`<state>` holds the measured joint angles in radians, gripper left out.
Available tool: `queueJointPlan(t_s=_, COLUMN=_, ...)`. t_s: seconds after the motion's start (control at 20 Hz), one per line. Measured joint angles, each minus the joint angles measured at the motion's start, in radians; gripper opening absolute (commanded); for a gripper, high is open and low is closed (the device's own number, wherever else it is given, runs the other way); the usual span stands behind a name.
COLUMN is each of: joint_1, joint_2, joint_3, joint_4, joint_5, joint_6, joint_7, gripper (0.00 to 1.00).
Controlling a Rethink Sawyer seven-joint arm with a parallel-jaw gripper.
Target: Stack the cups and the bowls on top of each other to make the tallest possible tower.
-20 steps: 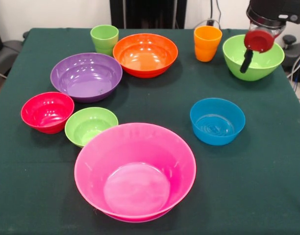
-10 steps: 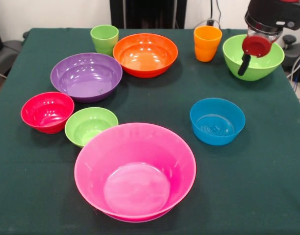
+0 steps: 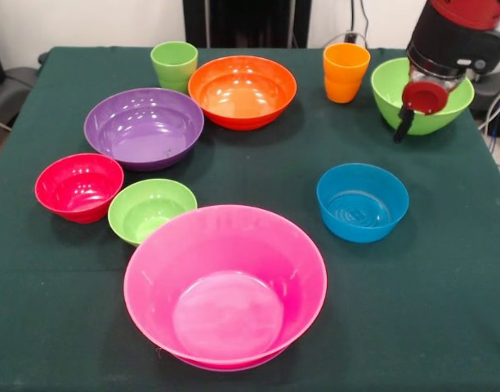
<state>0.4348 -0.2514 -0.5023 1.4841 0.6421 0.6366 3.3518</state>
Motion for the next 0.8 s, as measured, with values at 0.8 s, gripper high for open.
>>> queueJointPlan(t_s=0.8, joint_1=0.008, joint_2=0.026, joint_3=0.0, joint_4=0.001, joint_5=0.04, joint_6=-0.07, joint_7=0.0, gripper=1.0)
